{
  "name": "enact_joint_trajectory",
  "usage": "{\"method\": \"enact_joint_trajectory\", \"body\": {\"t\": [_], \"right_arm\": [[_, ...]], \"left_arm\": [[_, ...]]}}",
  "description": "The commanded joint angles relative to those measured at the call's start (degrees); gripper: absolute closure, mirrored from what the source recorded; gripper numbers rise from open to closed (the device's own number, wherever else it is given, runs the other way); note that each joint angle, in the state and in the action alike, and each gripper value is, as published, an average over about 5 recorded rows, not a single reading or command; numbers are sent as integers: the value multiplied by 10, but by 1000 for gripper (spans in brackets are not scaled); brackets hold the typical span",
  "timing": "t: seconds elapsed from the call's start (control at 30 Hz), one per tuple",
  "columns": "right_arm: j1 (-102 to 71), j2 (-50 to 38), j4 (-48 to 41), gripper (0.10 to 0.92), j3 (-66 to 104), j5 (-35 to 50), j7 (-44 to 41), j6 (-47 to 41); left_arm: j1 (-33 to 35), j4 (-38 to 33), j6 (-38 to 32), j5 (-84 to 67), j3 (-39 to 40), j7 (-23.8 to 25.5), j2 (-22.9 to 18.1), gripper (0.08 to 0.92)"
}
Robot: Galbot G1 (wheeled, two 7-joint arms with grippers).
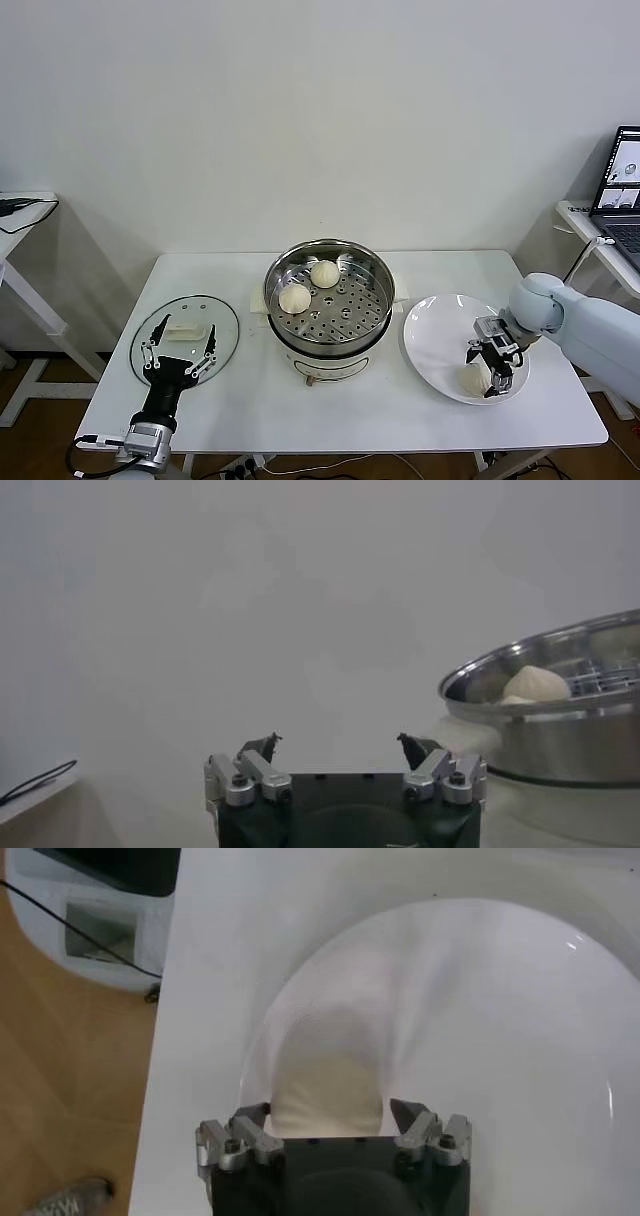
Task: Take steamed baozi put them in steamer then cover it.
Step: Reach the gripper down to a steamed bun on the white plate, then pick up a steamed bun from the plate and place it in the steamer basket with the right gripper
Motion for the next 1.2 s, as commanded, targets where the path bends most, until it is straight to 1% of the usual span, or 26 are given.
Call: {"method": "enact_joint_trajectory", "body": {"t": [0.03,0.13,0.2,0.4,0.53,0.67,0.77,0.93,1.1,1.2], "right_arm": [[-6,2,-2,303,8,-2,-1,1],[-6,2,-3,341,12,-1,-1,1],[-6,1,-2,352,15,0,-1,1],[15,-15,7,357,24,29,-5,-2],[90,-31,16,355,5,68,-9,-5],[213,-31,20,355,-33,107,-14,2],[307,-16,20,355,-75,111,-17,36],[435,28,30,355,-143,99,-12,123],[500,78,65,351,-194,67,25,227],[522,109,95,342,-219,44,33,267]], "left_arm": [[-1,3,-1,0,0,0,0,177],[-1,4,-1,0,0,0,0,177],[-1,3,-1,0,0,0,0,177],[-2,2,0,0,0,-1,0,177],[-2,0,0,0,2,-1,1,177],[-2,-3,1,0,5,-1,1,177],[-1,-5,2,1,6,-1,2,177],[-2,-7,3,3,7,-1,3,177],[-1,-11,5,3,6,-1,5,177],[-2,-11,5,2,4,-1,5,177]]}}
